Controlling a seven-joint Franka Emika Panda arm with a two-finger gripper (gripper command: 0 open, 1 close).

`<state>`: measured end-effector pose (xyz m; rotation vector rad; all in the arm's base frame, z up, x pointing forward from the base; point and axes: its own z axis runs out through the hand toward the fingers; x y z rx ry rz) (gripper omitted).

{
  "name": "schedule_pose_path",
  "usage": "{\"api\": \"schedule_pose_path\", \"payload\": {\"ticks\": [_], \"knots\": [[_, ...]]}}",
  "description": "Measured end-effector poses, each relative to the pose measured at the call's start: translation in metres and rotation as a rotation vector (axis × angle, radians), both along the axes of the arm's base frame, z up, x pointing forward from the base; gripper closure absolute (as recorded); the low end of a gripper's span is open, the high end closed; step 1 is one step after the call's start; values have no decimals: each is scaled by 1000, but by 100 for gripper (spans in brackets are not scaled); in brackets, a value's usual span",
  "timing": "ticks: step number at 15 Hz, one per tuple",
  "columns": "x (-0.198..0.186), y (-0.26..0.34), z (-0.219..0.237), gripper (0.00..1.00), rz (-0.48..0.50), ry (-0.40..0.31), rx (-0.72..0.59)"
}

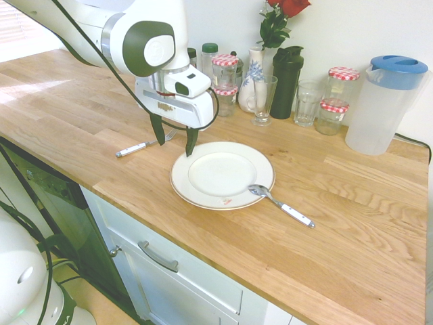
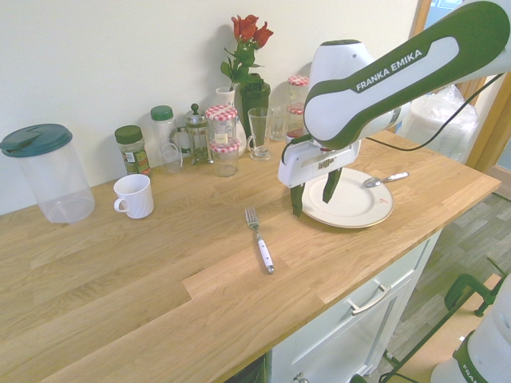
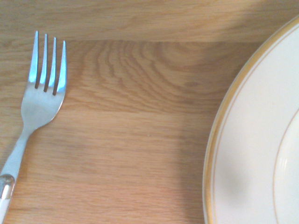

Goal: Put the fork into the plate

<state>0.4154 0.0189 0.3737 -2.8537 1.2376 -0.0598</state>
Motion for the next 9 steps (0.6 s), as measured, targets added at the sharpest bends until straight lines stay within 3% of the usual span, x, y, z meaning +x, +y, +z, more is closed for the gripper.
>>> {"api": "schedule_pose_path", "payload": {"ticks": [4,9], "knots": [[2,2,2,0,-9,-2,17],[-4,46,15,0,-3,52,70]]}}
